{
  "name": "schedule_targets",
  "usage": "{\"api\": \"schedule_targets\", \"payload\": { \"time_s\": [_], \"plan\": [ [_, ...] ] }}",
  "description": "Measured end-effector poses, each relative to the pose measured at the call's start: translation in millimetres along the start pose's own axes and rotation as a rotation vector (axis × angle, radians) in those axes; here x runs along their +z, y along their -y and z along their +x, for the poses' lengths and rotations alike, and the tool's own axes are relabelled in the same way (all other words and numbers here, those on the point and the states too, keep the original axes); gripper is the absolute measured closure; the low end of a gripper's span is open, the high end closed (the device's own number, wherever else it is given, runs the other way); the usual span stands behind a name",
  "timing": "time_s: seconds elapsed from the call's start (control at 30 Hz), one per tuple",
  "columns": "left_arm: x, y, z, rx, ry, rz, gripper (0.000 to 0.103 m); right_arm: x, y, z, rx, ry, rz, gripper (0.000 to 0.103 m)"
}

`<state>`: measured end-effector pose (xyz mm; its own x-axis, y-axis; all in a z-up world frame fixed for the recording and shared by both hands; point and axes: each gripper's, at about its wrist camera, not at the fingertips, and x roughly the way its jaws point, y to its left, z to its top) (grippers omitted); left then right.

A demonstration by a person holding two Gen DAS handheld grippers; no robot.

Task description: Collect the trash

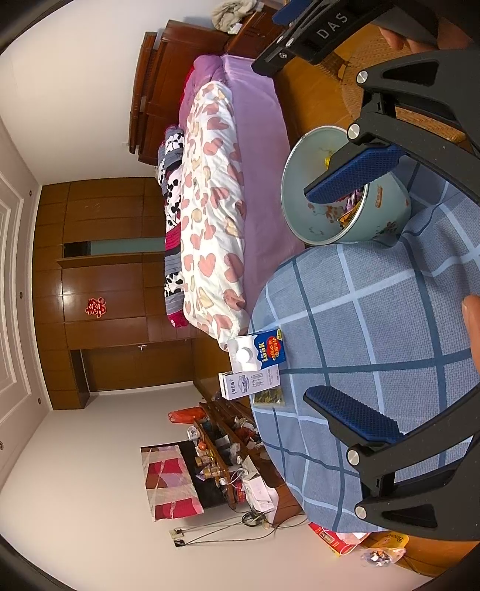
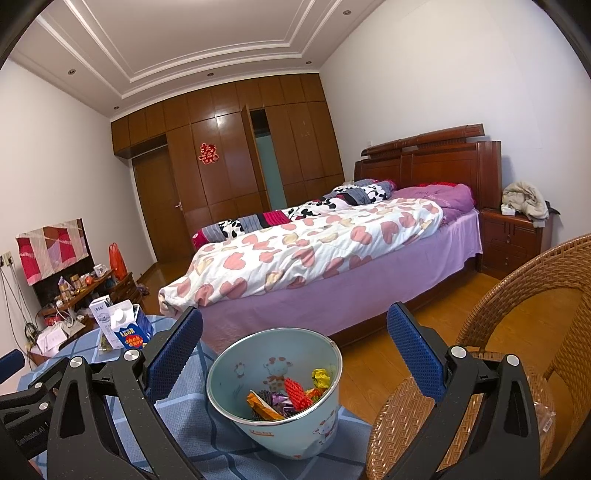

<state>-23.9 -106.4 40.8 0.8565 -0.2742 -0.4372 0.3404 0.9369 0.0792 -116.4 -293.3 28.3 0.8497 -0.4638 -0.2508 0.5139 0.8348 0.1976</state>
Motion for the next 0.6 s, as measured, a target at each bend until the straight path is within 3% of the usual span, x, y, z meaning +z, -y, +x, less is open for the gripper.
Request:
{"api": "schedule_targets", "payload": {
  "time_s": [0.6],
  "plan": [
    [7.4, -0.5, -5.8, 0.029, 0.019, 0.004, 0.006, 0.2, 0.5, -0.2, 0.0, 0.0, 0.001, 0.005]
  ]
}}
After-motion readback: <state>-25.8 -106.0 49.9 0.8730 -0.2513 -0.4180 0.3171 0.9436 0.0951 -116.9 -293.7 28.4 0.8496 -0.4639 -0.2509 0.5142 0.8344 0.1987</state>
